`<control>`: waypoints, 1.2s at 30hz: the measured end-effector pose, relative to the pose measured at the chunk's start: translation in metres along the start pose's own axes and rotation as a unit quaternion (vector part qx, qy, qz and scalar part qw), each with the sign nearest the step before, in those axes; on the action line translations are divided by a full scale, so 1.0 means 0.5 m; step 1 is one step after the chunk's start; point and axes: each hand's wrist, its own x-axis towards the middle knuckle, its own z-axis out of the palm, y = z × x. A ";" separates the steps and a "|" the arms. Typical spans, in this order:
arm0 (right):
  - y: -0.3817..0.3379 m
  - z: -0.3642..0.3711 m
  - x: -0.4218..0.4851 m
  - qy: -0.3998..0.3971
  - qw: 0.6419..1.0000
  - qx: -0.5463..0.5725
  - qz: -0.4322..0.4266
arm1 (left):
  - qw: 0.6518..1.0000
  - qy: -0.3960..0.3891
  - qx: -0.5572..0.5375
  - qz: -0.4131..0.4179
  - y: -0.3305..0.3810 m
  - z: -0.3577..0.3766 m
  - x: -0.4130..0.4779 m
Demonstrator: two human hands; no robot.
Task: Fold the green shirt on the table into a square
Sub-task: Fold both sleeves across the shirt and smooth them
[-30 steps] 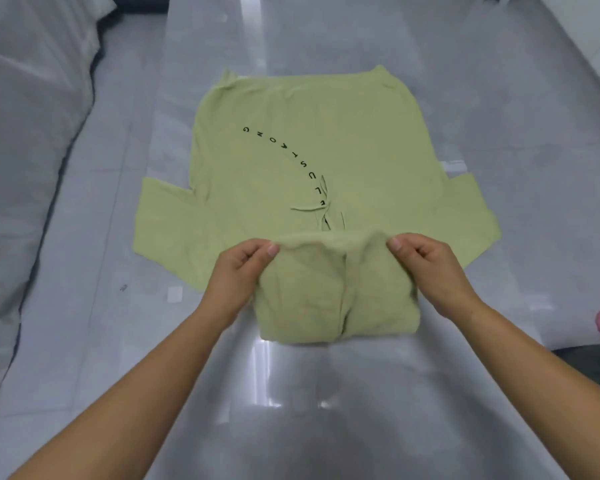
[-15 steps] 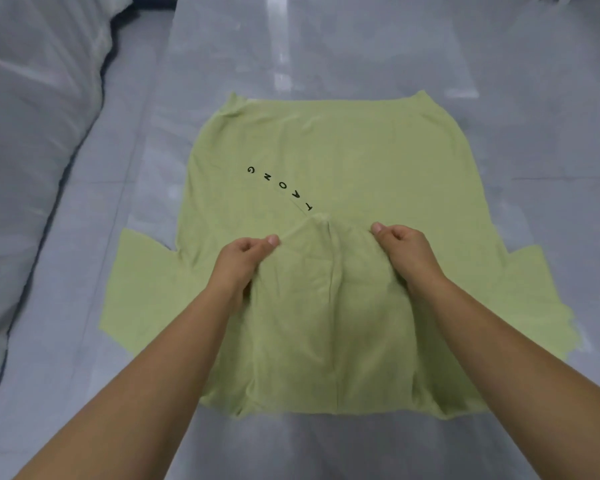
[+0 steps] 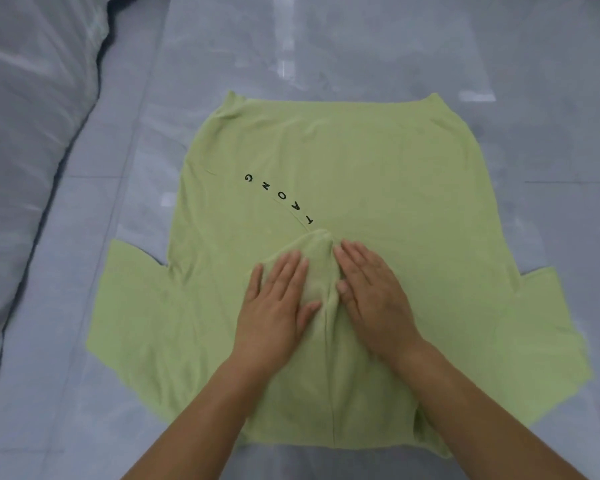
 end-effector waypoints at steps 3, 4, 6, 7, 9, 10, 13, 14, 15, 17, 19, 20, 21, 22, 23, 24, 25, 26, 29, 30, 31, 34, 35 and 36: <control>0.017 0.003 0.004 -0.033 0.999 -0.020 0.028 | 0.997 -0.010 0.060 -0.048 -0.042 -0.002 0.003; 0.022 0.003 0.004 -0.041 0.998 -0.033 0.034 | 0.996 -0.013 0.058 -0.062 -0.047 -0.005 0.005; 0.022 0.000 0.006 -0.037 0.996 -0.063 0.055 | 0.996 -0.007 0.041 -0.076 -0.033 -0.017 0.008; 0.018 -0.001 0.008 -0.028 0.995 -0.076 0.064 | 0.997 0.007 0.026 -0.069 -0.020 -0.021 0.010; 0.005 -0.001 0.010 -0.012 0.994 -0.088 0.057 | 0.999 0.021 -0.005 -0.025 0.008 -0.021 0.019; -0.001 0.000 0.009 -0.006 0.995 -0.090 0.040 | 1.000 0.022 -0.004 -0.001 0.017 -0.017 0.025; -0.003 0.006 -0.004 -0.023 0.996 -0.086 0.018 | 1.000 -0.021 0.018 0.003 0.005 -0.003 0.038; 0.002 0.006 -0.006 -0.031 0.995 -0.085 0.030 | 0.999 -0.028 0.021 -0.003 -0.003 0.000 0.040; 0.008 0.007 -0.005 -0.033 0.995 -0.084 0.042 | 0.999 -0.028 0.016 -0.009 -0.009 0.001 0.042; 0.010 0.008 -0.005 -0.034 0.995 -0.072 0.056 | 0.999 -0.016 -0.025 -0.026 -0.010 -0.008 0.042; 0.004 0.004 -0.005 -0.029 0.996 -0.061 0.064 | 0.999 0.000 -0.032 -0.019 -0.008 -0.016 0.037; 0.004 0.003 -0.006 -0.026 0.996 -0.062 0.065 | 1.000 0.000 -0.012 -0.013 -0.012 -0.016 0.030; 0.005 0.003 -0.008 -0.027 0.995 -0.069 0.066 | 1.000 -0.007 0.009 -0.013 -0.019 -0.013 0.024; 0.007 0.003 -0.012 -0.031 0.994 -0.080 0.070 | 0.999 -0.018 0.025 -0.018 -0.028 -0.009 0.017; 0.010 0.004 -0.015 -0.035 0.992 -0.091 0.076 | 0.999 -0.026 0.036 -0.022 -0.035 -0.004 0.014; 0.013 0.005 -0.016 -0.037 0.991 -0.102 0.082 | 0.998 -0.033 0.042 -0.025 -0.039 0.001 0.014; 0.014 0.007 -0.015 -0.041 0.989 -0.109 0.087 | 0.998 -0.042 0.045 -0.029 -0.041 0.003 0.015; 0.013 0.008 -0.014 -0.049 0.988 -0.112 0.090 | 0.997 -0.050 0.044 -0.032 -0.041 0.000 0.015; 0.011 -0.002 -0.010 -0.063 0.988 -0.104 0.096 | 0.998 -0.046 0.034 -0.020 -0.033 -0.019 0.012; 0.009 -0.007 -0.009 -0.058 0.989 -0.095 0.095 | 0.999 -0.038 0.033 -0.013 -0.026 -0.024 0.006; 0.004 -0.011 -0.010 -0.049 0.991 -0.086 0.092 | 0.999 -0.030 0.031 -0.005 -0.017 -0.028 0.000; -0.020 -0.008 -0.019 -0.019 0.994 -0.091 0.052 | 0.999 -0.023 0.024 0.004 0.004 -0.017 -0.020; -0.025 -0.002 -0.025 -0.020 0.994 -0.101 0.046 | 0.999 -0.027 0.029 0.002 0.006 -0.008 -0.026; -0.027 0.004 -0.031 -0.026 0.992 -0.109 0.054 | 0.999 -0.032 0.036 -0.001 0.005 0.000 -0.029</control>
